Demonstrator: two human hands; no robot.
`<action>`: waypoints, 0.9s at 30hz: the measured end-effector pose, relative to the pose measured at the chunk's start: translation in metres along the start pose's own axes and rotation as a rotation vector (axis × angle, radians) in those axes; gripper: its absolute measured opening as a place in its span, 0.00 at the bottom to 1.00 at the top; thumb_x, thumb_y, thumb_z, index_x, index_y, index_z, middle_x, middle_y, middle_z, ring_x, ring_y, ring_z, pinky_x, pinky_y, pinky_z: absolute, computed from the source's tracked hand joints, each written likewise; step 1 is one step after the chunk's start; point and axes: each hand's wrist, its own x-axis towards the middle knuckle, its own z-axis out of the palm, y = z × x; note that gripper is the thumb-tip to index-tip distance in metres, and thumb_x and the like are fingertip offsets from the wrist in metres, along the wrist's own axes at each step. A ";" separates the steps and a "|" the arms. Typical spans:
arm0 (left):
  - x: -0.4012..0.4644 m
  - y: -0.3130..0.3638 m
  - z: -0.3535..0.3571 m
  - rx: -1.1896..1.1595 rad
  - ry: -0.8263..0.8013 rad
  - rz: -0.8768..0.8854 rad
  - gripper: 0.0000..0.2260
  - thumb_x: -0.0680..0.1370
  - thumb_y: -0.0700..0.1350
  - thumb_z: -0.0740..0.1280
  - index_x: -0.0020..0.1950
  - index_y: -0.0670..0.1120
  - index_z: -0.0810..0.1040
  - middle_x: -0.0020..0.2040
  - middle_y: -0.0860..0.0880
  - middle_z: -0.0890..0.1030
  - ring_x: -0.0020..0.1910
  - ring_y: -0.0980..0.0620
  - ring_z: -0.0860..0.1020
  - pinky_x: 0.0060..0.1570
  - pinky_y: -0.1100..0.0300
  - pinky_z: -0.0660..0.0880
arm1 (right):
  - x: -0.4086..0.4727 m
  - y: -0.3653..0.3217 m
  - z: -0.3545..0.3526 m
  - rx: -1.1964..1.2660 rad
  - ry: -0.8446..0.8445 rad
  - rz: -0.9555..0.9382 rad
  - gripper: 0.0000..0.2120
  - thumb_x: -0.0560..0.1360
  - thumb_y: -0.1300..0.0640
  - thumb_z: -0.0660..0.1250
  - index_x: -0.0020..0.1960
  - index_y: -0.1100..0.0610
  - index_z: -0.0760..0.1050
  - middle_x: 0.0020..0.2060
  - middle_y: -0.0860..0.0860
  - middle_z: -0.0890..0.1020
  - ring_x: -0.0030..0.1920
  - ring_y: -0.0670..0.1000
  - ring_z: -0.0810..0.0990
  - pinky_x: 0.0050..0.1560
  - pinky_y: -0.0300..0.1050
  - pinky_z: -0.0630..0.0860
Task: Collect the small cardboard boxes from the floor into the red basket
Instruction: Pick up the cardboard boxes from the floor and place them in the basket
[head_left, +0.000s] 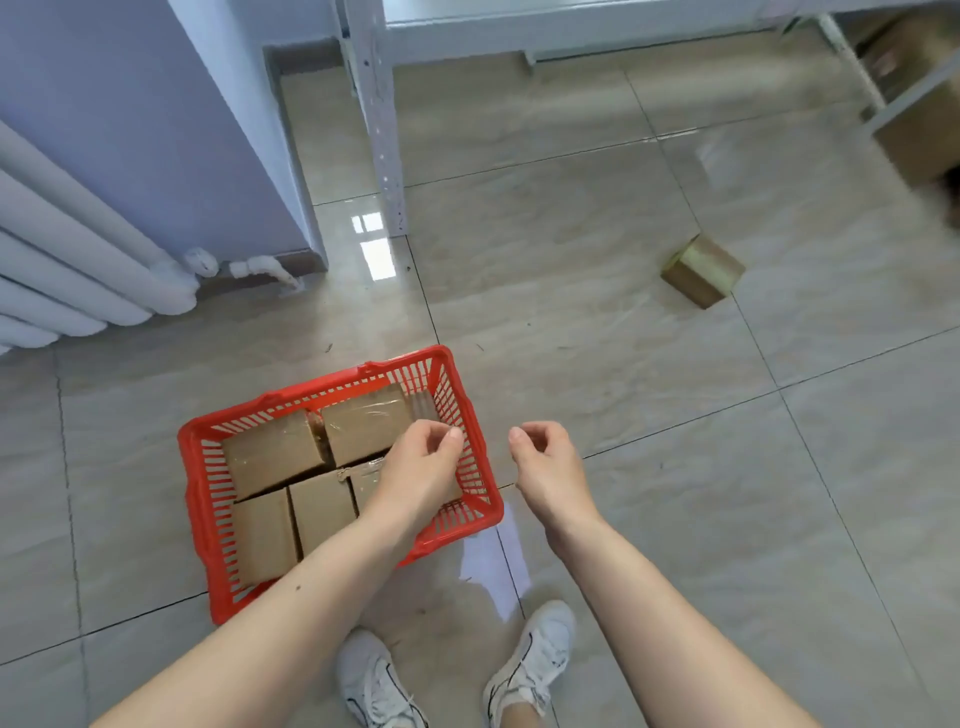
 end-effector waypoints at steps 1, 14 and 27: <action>-0.002 0.010 0.010 0.009 -0.011 0.005 0.08 0.80 0.52 0.61 0.53 0.51 0.76 0.52 0.52 0.81 0.53 0.51 0.80 0.58 0.47 0.76 | 0.004 -0.002 -0.012 0.015 0.021 -0.003 0.12 0.80 0.53 0.63 0.60 0.58 0.75 0.50 0.49 0.79 0.53 0.50 0.78 0.60 0.47 0.74; 0.011 0.129 0.180 0.021 -0.076 0.049 0.04 0.79 0.51 0.61 0.47 0.54 0.74 0.47 0.56 0.78 0.49 0.52 0.81 0.57 0.47 0.78 | 0.085 0.004 -0.206 0.033 0.064 0.019 0.15 0.79 0.50 0.64 0.63 0.55 0.72 0.59 0.51 0.77 0.57 0.50 0.76 0.55 0.44 0.72; 0.082 0.259 0.289 0.021 -0.111 0.071 0.09 0.81 0.49 0.61 0.56 0.46 0.75 0.46 0.54 0.77 0.45 0.53 0.80 0.55 0.51 0.76 | 0.203 -0.047 -0.342 0.032 0.122 0.038 0.17 0.78 0.49 0.67 0.63 0.55 0.71 0.57 0.52 0.78 0.59 0.53 0.77 0.64 0.52 0.74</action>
